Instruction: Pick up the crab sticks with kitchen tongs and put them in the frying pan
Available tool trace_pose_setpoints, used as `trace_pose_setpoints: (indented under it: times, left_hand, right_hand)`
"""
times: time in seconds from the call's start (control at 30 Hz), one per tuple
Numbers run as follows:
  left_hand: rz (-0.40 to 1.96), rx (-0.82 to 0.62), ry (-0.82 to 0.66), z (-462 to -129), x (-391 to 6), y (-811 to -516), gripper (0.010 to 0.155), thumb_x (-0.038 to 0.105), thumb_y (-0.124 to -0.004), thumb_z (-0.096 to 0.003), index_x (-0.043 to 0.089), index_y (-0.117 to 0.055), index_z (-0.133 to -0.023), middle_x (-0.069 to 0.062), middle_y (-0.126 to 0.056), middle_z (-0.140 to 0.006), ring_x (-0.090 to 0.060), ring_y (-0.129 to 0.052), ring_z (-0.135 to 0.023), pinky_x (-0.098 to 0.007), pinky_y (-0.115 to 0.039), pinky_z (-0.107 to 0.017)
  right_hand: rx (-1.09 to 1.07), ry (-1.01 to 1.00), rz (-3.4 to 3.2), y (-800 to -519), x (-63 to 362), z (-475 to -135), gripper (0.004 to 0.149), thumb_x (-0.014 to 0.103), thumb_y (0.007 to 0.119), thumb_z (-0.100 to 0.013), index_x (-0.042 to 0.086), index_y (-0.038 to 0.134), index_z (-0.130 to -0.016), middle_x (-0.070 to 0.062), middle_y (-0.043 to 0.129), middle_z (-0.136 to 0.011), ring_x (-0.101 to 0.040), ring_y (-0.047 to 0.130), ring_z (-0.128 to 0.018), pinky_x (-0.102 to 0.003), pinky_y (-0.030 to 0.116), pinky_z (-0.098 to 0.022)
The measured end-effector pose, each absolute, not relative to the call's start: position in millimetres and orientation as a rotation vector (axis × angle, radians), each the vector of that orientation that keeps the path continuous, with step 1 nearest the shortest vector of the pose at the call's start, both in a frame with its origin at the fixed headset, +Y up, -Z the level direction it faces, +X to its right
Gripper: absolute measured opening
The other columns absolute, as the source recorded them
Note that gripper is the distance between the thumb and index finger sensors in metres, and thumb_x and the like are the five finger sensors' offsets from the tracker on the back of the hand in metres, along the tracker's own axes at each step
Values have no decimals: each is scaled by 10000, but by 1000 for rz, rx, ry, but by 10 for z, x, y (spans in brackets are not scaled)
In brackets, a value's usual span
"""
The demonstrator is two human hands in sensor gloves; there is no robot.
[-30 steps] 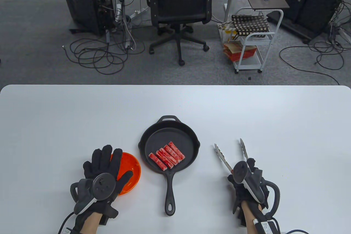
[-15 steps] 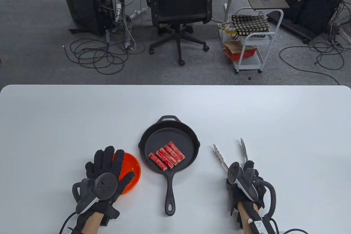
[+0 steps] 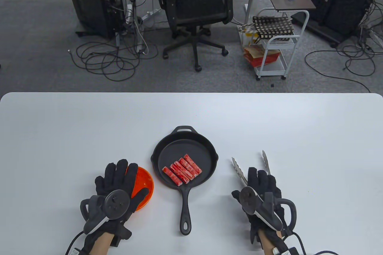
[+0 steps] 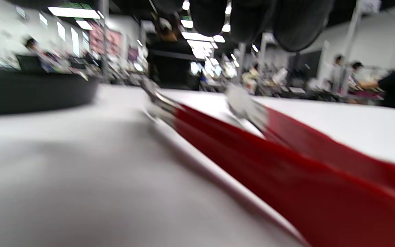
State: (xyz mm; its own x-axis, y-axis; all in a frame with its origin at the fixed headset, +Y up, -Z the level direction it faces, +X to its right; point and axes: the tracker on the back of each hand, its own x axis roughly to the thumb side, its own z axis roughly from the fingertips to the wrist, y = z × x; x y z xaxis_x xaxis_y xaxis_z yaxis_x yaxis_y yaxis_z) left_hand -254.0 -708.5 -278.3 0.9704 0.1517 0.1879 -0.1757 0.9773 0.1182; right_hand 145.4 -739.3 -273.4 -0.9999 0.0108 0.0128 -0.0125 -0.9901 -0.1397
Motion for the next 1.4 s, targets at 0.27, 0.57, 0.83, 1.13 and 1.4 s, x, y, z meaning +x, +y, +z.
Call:
trace_pose_setpoints:
  times: [0.27, 0.57, 0.83, 1.13, 1.4]
  left_hand:
    - [152, 132, -184, -2782, -2524, -7083, 853, 749, -602, -531, 334, -335, -1227, -88, -322, -1295, -486, -351, -1169, -751, -374, -723]
    - [146, 135, -188, -2786, -2515, -7087, 855, 751, -601, -530, 336, -331, -1228, -86, -320, -1297, -482, -351, -1172, -749, -375, -726]
    - [143, 127, -189, -2785, -2505, -7089, 857, 752, -600, -530, 335, -329, -1229, -87, -319, -1297, -480, -351, -1173, -748, -374, -728]
    - [150, 118, -187, -2787, -2507, -7098, 859, 753, -598, -531, 334, -326, -1229, -89, -319, -1297, -482, -351, -1171, -748, -374, -727]
    - [148, 133, -182, -2790, -2522, -7086, 856, 751, -599, -531, 334, -329, -1228, -89, -323, -1296, -481, -354, -1171, -748, -375, -727]
  right_hand:
    - [277, -184, 3094, -7398, 1251, -2700, 864, 664, 504, -507, 166, 324, -1189, -191, 408, -1206, -507, 411, -1071, -699, 528, -697]
    - [272, -87, 3078, -7449, 1285, -2743, 874, 681, 459, -507, 183, 268, -1199, -197, 351, -1225, -513, 333, -1079, -723, 466, -699]
    - [273, -77, 3084, -7442, 1278, -2739, 865, 675, 468, -510, 185, 276, -1197, -192, 364, -1223, -511, 338, -1079, -725, 467, -697]
    - [269, -68, 3079, -7439, 1275, -2738, 858, 667, 474, -514, 180, 289, -1196, -197, 371, -1220, -512, 344, -1077, -727, 473, -694]
    - [267, -52, 3078, -7439, 1268, -2740, 850, 662, 478, -516, 183, 302, -1195, -192, 379, -1220, -509, 349, -1078, -723, 479, -697]
